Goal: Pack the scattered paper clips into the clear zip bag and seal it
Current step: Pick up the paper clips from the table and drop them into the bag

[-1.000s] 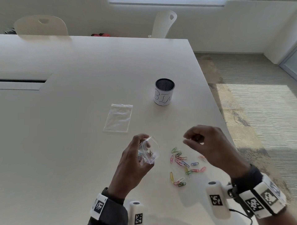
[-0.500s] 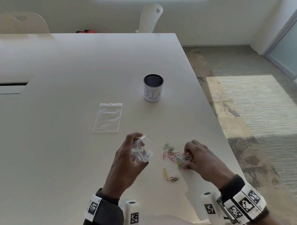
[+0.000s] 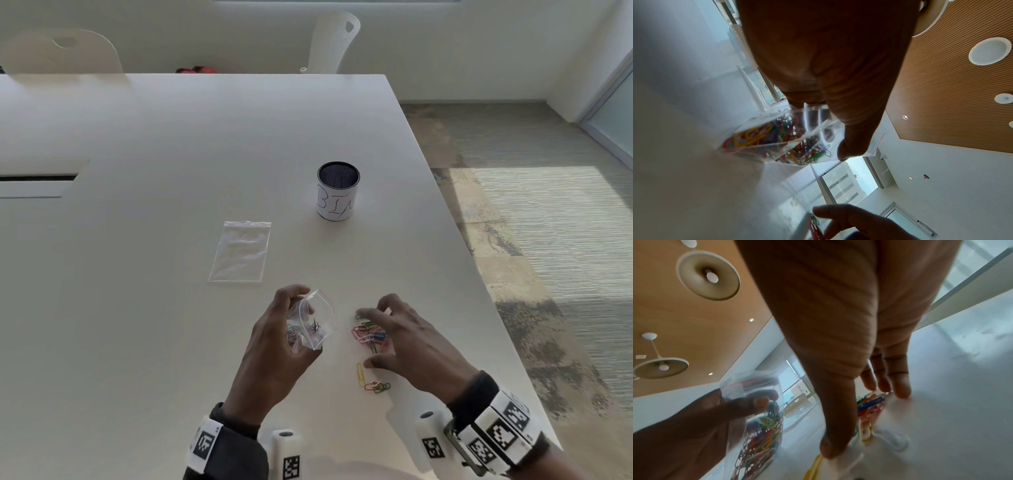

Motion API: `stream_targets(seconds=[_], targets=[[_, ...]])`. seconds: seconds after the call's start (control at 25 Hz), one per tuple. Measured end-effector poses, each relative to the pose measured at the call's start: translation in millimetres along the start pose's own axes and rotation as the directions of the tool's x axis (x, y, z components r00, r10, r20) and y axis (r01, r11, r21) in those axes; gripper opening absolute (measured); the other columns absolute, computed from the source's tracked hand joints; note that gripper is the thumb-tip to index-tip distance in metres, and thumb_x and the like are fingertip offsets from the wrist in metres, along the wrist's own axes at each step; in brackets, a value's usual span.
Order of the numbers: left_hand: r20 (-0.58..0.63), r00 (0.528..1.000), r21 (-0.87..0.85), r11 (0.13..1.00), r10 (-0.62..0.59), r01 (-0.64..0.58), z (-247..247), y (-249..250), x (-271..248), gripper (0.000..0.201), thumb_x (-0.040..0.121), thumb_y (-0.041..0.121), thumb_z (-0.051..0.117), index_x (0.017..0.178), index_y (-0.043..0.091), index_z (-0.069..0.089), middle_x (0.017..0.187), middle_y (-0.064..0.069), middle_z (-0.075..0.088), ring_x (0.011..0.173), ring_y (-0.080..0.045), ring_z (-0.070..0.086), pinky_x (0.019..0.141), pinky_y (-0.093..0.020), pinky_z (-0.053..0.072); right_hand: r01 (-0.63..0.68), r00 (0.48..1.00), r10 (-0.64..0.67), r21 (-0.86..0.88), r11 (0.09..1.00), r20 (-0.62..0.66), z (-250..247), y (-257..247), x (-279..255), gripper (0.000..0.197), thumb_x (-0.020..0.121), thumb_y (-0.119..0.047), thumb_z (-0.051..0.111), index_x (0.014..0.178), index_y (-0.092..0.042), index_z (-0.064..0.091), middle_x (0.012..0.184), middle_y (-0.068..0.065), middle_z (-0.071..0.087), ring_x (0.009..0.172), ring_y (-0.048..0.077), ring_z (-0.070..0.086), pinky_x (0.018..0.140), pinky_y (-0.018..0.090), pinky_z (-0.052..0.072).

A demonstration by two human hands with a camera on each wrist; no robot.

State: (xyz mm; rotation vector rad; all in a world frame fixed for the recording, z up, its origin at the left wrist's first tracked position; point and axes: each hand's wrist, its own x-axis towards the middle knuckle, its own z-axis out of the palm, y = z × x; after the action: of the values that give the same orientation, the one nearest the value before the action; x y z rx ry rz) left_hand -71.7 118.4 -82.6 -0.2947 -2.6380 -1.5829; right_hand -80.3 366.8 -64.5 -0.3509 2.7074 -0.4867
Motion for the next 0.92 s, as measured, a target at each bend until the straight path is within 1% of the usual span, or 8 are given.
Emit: stream_targets(seconds=[0.12,0.28,0.44,0.52,0.68,0.72,0.8,0.92], targets=[[0.003,1.0,-0.003,1.0,0.0,0.0,-0.1,-0.8,-0.1,0.064,0.079,0.015,0.087,0.13,0.033,0.052,0.106,0.014,0.065,0.096,-0.011,0.067,0.075,-0.012,0.052,0.044,0.996,-0.039,0.059,0.997,-0.074,8.2,-4.2,4.6,0.042,0.09,-0.039,0.078,0.128,-0.032,0.064,0.123,-0.008,0.051,0.109,0.011,0.057,0.092,0.019,0.046],[0.006,1.0,0.0,1.0,-0.003,0.003,-0.5,-1.3,0.3,0.065,0.079,0.016,0.088,0.13,0.032,0.051,0.107,0.014,0.066,0.097,-0.01,0.067,0.076,-0.014,0.053,0.087,0.989,-0.083,0.028,0.996,-0.126,12.6,-9.6,6.1,0.009,0.096,-0.022,0.072,0.104,-0.022,0.07,0.108,-0.007,0.059,0.093,0.014,0.06,0.078,0.02,0.045],[0.002,1.0,-0.002,1.0,-0.005,0.005,-0.9,0.2,0.4,0.062,0.08,0.019,0.087,0.13,0.031,0.052,0.107,0.014,0.065,0.098,-0.008,0.066,0.074,-0.01,0.051,0.098,0.985,-0.111,-0.1,0.99,-0.135,17.0,-7.4,12.7,0.017,0.092,-0.001,0.063,0.086,-0.016,0.066,0.094,-0.002,0.06,0.078,0.018,0.061,0.067,0.029,0.05],[0.001,1.0,-0.007,1.0,-0.005,0.005,-1.5,0.2,0.0,0.062,0.08,0.019,0.087,0.13,0.031,0.052,0.107,0.015,0.065,0.098,-0.008,0.066,0.074,-0.01,0.051,0.094,0.982,-0.107,-0.088,0.992,-0.157,14.1,-4.4,15.7,0.017,0.091,0.001,0.061,0.084,-0.013,0.068,0.092,0.0,0.063,0.074,0.02,0.062,0.065,0.03,0.05],[0.004,1.0,-0.017,1.0,-0.014,0.014,-2.3,-1.1,-1.8,0.063,0.08,0.021,0.086,0.13,0.033,0.051,0.107,0.016,0.065,0.097,-0.009,0.067,0.074,-0.013,0.053,0.067,0.965,-0.011,0.204,0.977,-0.261,-1.0,10.3,18.1,0.011,0.087,-0.003,0.075,0.087,-0.014,0.08,0.083,-0.007,0.073,0.07,0.004,0.067,0.068,0.011,0.05],[0.006,1.0,-0.019,1.0,-0.015,0.015,-2.3,-1.2,-2.0,0.063,0.079,0.021,0.086,0.13,0.033,0.051,0.107,0.016,0.066,0.097,-0.01,0.067,0.075,-0.013,0.053,0.048,0.963,0.039,0.314,0.948,-0.265,-4.8,14.1,17.1,0.011,0.085,-0.003,0.079,0.087,-0.013,0.081,0.079,-0.008,0.075,0.069,0.002,0.068,0.07,0.011,0.053],[0.004,1.0,-0.018,1.0,-0.015,0.015,-2.3,-1.3,-2.3,0.063,0.079,0.019,0.086,0.13,0.033,0.051,0.108,0.016,0.066,0.096,-0.009,0.067,0.075,-0.014,0.053,0.011,0.963,0.135,0.536,0.844,-0.232,-13.1,15.9,13.0,0.012,0.083,0.0,0.083,0.085,-0.011,0.082,0.074,0.001,0.079,0.069,0.011,0.074,0.073,0.021,0.06],[0.0,1.0,-0.016,1.0,-0.012,0.012,-2.1,-0.6,-2.7,0.061,0.079,0.019,0.086,0.129,0.032,0.052,0.107,0.016,0.065,0.095,-0.007,0.066,0.075,-0.014,0.052,0.038,0.971,0.155,0.758,0.652,-0.182,-28.5,1.9,3.3,0.012,0.083,0.003,0.083,0.088,-0.008,0.082,0.08,0.012,0.081,0.077,0.027,0.078,0.079,0.03,0.064]])
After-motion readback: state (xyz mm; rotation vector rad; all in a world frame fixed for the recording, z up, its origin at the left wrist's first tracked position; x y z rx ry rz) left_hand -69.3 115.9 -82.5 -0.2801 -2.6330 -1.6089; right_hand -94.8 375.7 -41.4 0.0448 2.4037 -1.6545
